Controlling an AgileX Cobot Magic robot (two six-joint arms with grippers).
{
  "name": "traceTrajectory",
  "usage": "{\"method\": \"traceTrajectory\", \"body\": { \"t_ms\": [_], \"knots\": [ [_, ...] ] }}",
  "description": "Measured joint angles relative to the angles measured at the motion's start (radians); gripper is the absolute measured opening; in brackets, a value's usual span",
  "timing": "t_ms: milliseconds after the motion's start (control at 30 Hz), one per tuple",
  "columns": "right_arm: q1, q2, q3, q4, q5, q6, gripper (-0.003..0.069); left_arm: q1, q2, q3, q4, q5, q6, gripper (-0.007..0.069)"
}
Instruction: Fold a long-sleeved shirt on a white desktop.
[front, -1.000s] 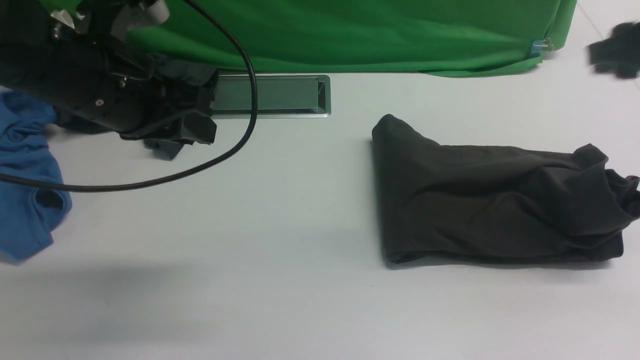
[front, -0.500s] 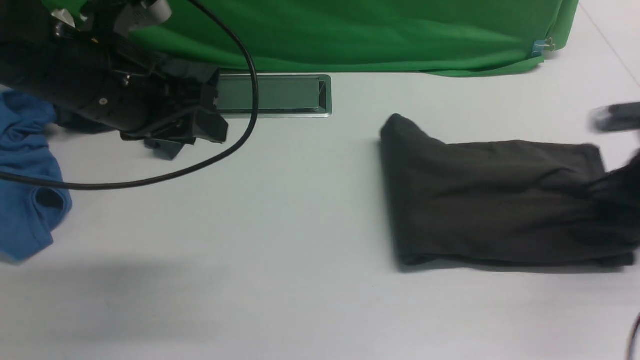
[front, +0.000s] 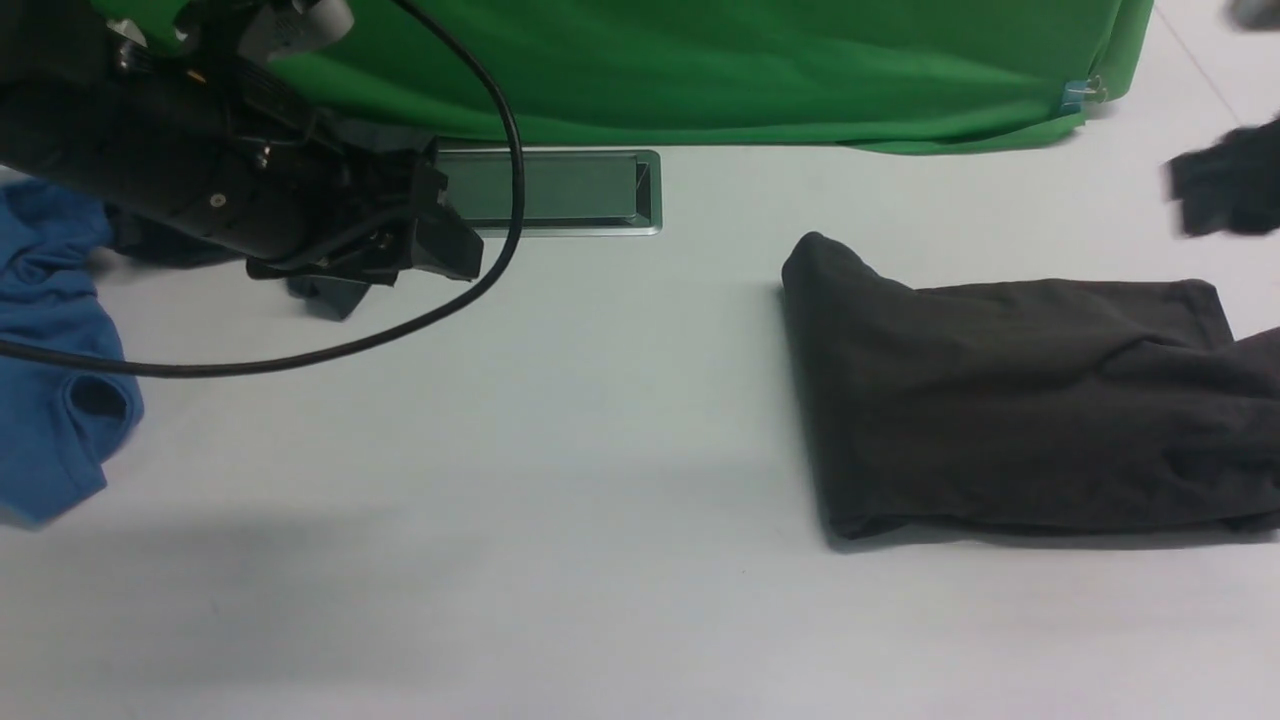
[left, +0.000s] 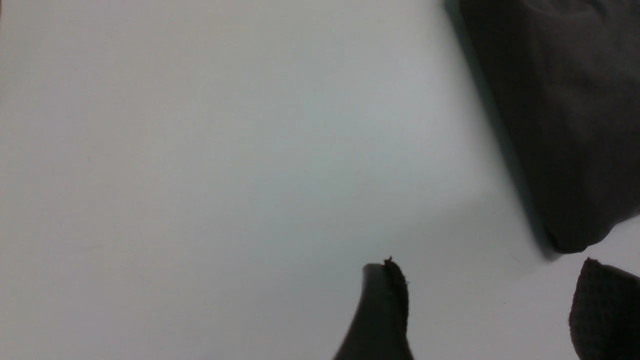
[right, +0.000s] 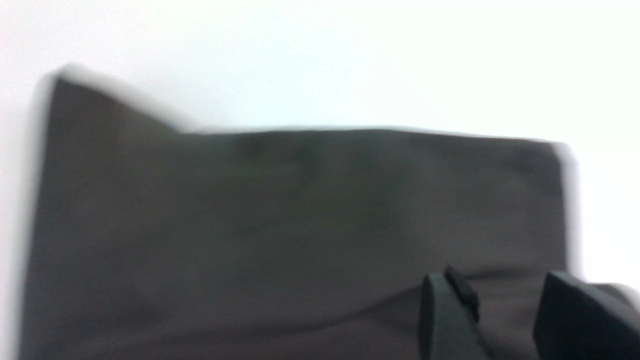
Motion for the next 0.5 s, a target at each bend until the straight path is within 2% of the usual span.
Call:
{"method": "traceTrajectory", "body": {
  "t_ms": [133,300,500],
  "knots": [
    [0.158,0.078,0.071,0.007,-0.014,-0.075,0.0219,0.000,0.000,0.000,0.000,0.002,0.000,0.0493],
    [0.244,0.268,0.025,0.008,0.028,-0.102,0.0046,0.000,0.000,0.000,0.000,0.013,0.001,0.0493],
    [0.364,0.435,-0.136,0.009,0.046,-0.094,0.0017,0.000,0.001,0.000,0.003,0.053,0.002,0.0493]
  ]
}}
